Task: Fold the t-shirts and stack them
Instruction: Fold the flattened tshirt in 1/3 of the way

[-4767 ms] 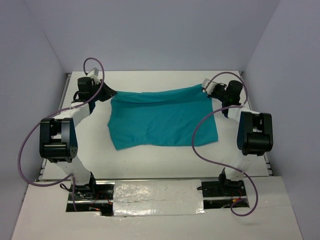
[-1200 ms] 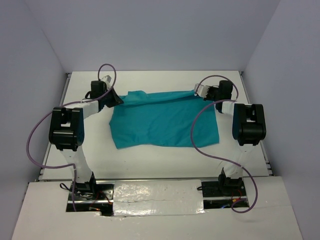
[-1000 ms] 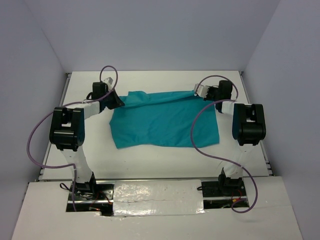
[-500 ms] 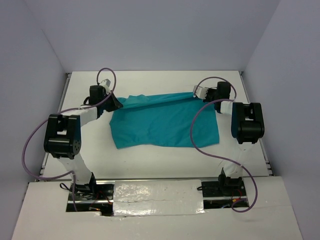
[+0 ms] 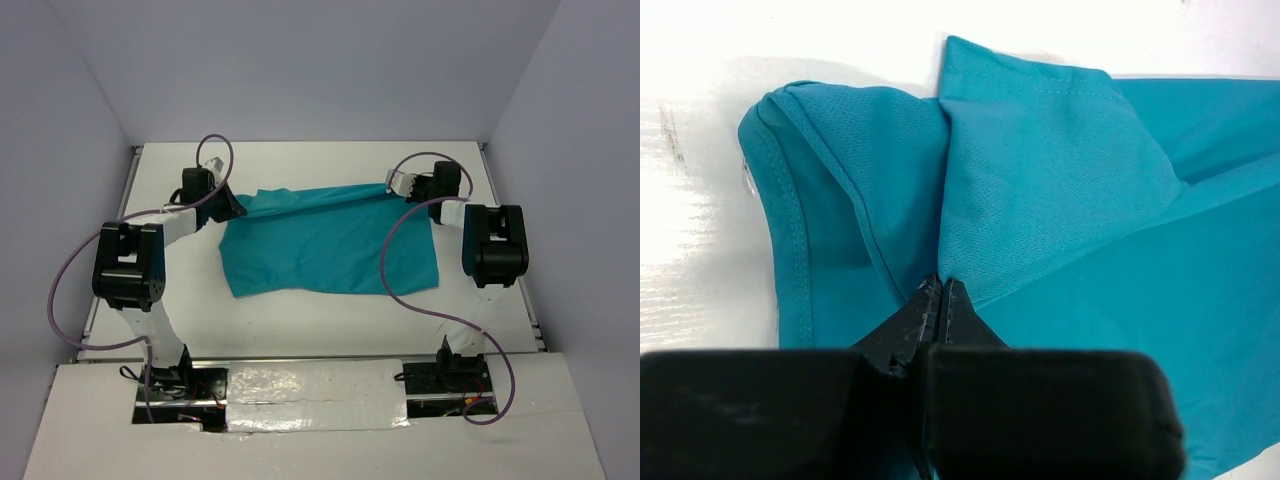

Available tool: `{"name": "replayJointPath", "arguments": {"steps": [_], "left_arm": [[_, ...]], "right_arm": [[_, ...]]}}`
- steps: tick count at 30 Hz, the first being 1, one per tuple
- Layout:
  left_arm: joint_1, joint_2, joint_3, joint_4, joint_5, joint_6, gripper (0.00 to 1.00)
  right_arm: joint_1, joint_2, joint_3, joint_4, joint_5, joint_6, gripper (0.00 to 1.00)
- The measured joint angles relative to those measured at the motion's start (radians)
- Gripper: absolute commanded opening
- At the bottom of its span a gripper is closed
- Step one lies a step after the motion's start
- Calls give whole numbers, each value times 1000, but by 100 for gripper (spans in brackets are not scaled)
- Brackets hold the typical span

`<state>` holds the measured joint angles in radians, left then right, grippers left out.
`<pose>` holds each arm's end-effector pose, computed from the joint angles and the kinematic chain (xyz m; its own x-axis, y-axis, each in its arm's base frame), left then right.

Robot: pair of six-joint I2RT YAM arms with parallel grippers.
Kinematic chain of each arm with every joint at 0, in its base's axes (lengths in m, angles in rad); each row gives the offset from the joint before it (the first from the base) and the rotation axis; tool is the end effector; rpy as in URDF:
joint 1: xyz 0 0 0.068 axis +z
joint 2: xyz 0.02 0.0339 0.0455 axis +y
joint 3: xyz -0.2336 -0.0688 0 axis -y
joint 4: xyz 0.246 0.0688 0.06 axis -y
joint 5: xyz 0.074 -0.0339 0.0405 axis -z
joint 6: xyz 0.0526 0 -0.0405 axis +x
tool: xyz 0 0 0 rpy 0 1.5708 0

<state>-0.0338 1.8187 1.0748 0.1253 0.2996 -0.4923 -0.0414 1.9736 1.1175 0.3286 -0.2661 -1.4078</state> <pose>0.3994 -0.0290 0.1455 -0.6396 -0.4302 -0.6370 -0.0337 0.8436 -0.5359 0.4261 -0.0038 0.1191 0.1030 -0.9571 -0.2708 -0.5266 0.1785 -0.8311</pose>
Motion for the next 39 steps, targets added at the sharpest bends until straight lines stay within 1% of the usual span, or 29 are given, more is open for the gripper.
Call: {"name": "replayJointPath", "arguments": {"steps": [1,2,3,4,5,7,8,11,12,16,21,23,24,25,26,27,28,29,31,32,34,35,36,38,39], "left_arm": [[0,4,6,-8,0,0,10],[0,8,12,-19,0,0,15],[0,11,16,-24,0,2,17],[0,13,21,-32,0,2,20],[0,13,24,-43,1,3,22],[0,13,31,-59,2,9,27],[0,14,34,-66,5,14,28],[0,14,45,-92,23,20,38],[0,14,46,-96,29,21,39],[1,11,45,-111,48,21,47],[10,-42,39,-125,54,18,49],[18,-87,35,-127,55,15,53],[21,-113,35,-126,55,14,60],[27,-142,35,-124,57,14,64],[35,-166,34,-122,61,10,67],[45,-195,31,-119,64,2,68],[58,-228,25,-116,68,-9,68],[71,-260,15,-111,71,-16,73],[93,-319,-5,-114,71,-40,73],[106,-345,-12,-122,68,-59,73],[121,-380,-21,-157,63,-89,74],[124,-391,-27,-174,61,-97,85],[125,-405,-39,-197,58,-115,91],[125,-427,-70,-252,53,-142,90],[125,-441,-92,-290,50,-149,88]], "right_arm": [[0,0,3,-7,0,0,13],[0,0,6,-13,1,0,15],[0,0,9,-19,1,-1,20],[0,0,12,-24,1,-1,23],[0,0,16,-33,1,-3,30],[0,0,22,-47,1,-4,37],[0,0,25,-55,1,-6,46],[0,0,28,-85,-2,-7,56],[0,-1,28,-98,-3,-7,58],[-2,-19,28,-148,-18,-2,66],[-15,-113,26,-214,-59,19,69],[-30,-174,29,-258,-94,34,70],[-40,-199,40,-312,-125,50,70],[-51,-219,59,-341,-142,55,70],[-64,-228,96,-414,-167,63,82],[-79,-230,144,-484,-200,77,91],[-95,-230,203,-565,-236,83,97],[-109,-224,268,-654,-269,85,100],[-129,-222,378,-827,-338,68,100],[-135,-230,407,-893,-368,66,100],[-130,-266,395,-982,-415,88,100],[-122,-293,359,-1018,-436,103,99],[-111,-332,300,-1035,-450,143,100],[-89,-402,192,-1071,-456,217,99],[-77,-440,140,-1087,-452,269,99]]}}
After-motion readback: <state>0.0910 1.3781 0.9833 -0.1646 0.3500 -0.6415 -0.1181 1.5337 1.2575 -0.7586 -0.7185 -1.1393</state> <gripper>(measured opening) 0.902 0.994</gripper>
